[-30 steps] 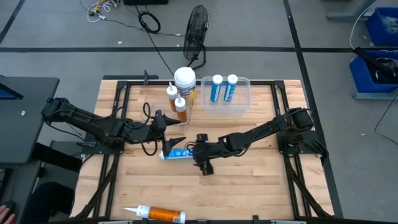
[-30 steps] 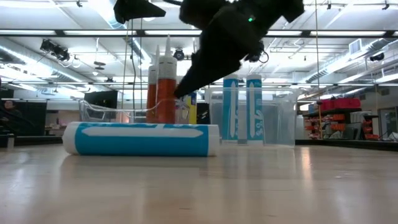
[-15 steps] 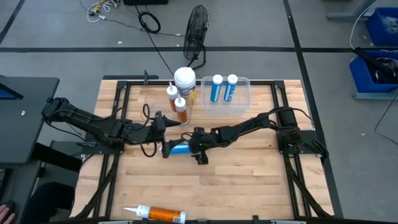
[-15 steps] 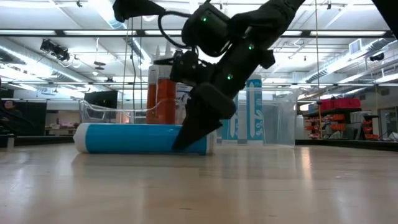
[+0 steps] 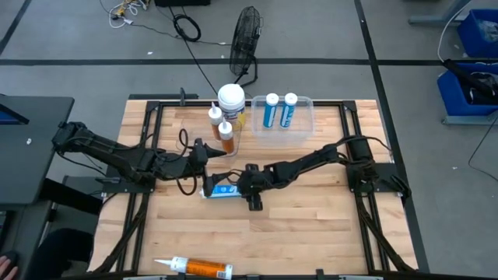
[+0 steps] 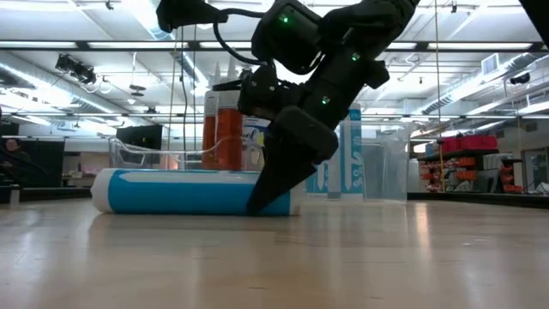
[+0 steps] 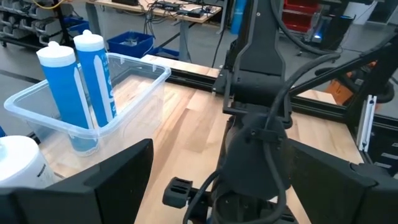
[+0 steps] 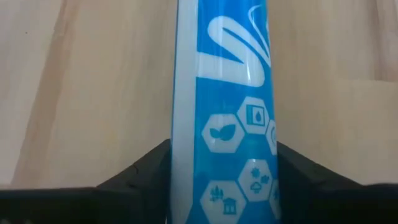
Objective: Pick & place silicon tubes, Sealant and Lysol wipes
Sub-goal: Put the blue sealant into the right transparent bin
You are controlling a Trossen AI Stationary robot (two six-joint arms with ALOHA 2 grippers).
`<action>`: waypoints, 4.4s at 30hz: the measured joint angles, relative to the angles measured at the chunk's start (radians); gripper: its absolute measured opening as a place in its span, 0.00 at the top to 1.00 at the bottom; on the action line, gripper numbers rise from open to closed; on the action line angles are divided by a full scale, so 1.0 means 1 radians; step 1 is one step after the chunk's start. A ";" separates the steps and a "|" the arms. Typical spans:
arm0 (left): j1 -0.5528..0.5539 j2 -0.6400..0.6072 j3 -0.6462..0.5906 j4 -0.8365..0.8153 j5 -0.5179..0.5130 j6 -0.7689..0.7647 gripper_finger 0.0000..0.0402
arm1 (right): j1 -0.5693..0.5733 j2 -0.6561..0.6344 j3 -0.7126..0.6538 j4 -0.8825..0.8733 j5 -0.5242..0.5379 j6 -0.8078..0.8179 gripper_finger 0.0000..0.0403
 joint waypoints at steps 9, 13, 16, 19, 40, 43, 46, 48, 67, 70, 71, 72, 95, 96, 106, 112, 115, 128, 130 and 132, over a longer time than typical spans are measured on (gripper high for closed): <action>-0.013 0.000 0.000 0.078 0.013 0.038 0.11 | 0.040 -0.047 -0.005 -0.034 -0.018 0.025 0.49; -0.047 0.000 0.000 0.163 0.033 0.143 0.11 | 0.059 -0.109 -0.006 -0.016 -0.018 0.023 0.49; -0.065 -0.013 0.000 0.182 0.033 0.189 0.11 | 0.072 -0.156 -0.006 -0.020 -0.011 0.022 0.49; -0.088 -0.030 0.000 0.213 0.030 0.235 0.11 | 0.085 -0.207 -0.006 -0.026 0.000 0.017 0.49; -0.326 -0.209 0.001 0.377 0.004 0.671 0.11 | 0.180 -0.660 -0.003 -0.047 0.306 -0.167 0.49; -0.311 -0.209 0.001 0.379 -0.003 0.673 0.11 | 0.183 -0.667 -0.003 0.008 0.289 -0.214 0.49; -0.302 -0.209 0.001 0.395 -0.005 0.691 0.11 | 0.183 -0.667 -0.003 0.071 0.272 -0.254 0.49; -0.302 -0.209 0.001 0.400 -0.005 0.702 0.11 | 0.183 -0.667 -0.003 0.080 0.262 -0.263 0.49; -0.113 -0.010 0.001 0.732 0.174 0.708 0.11 | 0.084 -0.598 -0.002 0.386 0.088 -0.301 0.49; -0.088 0.020 0.001 0.747 0.194 0.669 0.11 | 0.070 -0.575 -0.002 0.422 0.077 -0.290 0.49; -0.081 0.025 0.000 0.751 0.207 0.654 0.11 | 0.064 -0.567 -0.002 0.433 0.075 -0.283 0.49; -0.074 0.032 0.000 0.758 0.219 0.639 0.11 | 0.058 -0.559 -0.002 0.444 0.069 -0.282 0.49; -0.041 0.048 0.001 0.755 0.219 0.551 0.46 | 0.026 -0.522 -0.003 0.509 0.030 -0.234 0.49; -0.041 0.048 0.001 0.755 0.219 0.550 0.45 | 0.025 -0.522 -0.003 0.508 0.029 -0.233 0.49; -0.028 0.048 0.001 0.751 0.233 0.527 0.45 | 0.025 -0.523 -0.003 0.494 0.039 -0.211 0.49; -0.024 0.049 -0.001 0.738 0.234 0.518 0.45 | 0.021 -0.524 -0.002 0.449 0.041 -0.189 0.49; -0.024 0.050 -0.001 0.719 0.241 0.526 0.45 | 0.022 -0.523 -0.001 0.421 0.046 -0.156 0.39; -0.025 0.050 0.000 0.550 0.210 0.433 0.45 | 0.031 -0.582 -0.002 0.069 0.090 -0.011 0.15; -0.025 0.050 0.000 0.513 0.209 0.413 0.45 | 0.032 -0.600 -0.002 -0.023 0.092 0.015 0.16; -0.025 0.050 0.000 0.475 0.209 0.386 0.45 | 0.035 -0.618 -0.002 -0.097 0.093 0.042 0.17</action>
